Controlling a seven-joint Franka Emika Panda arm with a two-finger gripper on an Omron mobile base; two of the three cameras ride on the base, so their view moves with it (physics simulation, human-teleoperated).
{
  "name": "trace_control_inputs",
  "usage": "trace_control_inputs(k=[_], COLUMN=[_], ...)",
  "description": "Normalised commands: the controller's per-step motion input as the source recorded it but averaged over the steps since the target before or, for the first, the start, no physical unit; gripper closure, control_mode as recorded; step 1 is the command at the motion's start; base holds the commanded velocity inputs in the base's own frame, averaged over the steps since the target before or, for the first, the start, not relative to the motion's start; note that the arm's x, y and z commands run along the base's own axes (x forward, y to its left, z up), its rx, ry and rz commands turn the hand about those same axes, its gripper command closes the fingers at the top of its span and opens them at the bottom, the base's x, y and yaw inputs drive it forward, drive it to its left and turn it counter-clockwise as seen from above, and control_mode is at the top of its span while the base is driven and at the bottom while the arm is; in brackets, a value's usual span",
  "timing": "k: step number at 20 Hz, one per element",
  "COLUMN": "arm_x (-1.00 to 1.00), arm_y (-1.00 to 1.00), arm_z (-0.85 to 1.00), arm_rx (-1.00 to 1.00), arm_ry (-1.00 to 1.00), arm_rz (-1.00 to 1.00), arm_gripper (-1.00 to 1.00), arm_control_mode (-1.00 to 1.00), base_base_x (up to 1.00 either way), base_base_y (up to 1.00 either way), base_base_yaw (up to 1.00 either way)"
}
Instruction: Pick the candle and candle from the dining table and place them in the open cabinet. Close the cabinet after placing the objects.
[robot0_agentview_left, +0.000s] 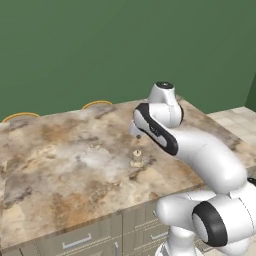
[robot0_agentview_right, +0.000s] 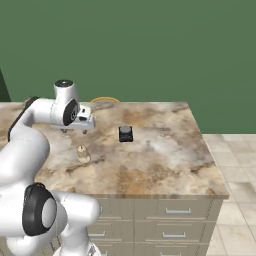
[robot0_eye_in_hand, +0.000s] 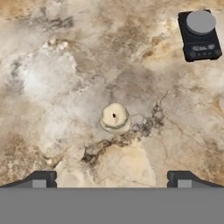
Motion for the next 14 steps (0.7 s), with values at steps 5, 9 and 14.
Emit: trace_control_inputs(k=[5,9,14], arm_x=[0.0,0.0,0.1], arm_y=[0.04,0.0,0.07], arm_z=[-0.58,-0.52,-0.51], arm_rx=[0.0,0.0,0.0], arm_ry=[0.0,0.0,0.01], arm_rz=[-0.05,-0.04,-0.05], arm_gripper=[-1.0,-1.0,-1.0], arm_control_mode=[-1.0,-1.0,-1.0], base_base_x=[0.0,0.0,0.0], base_base_y=[0.0,0.0,0.0], base_base_yaw=[0.0,0.0,0.0])
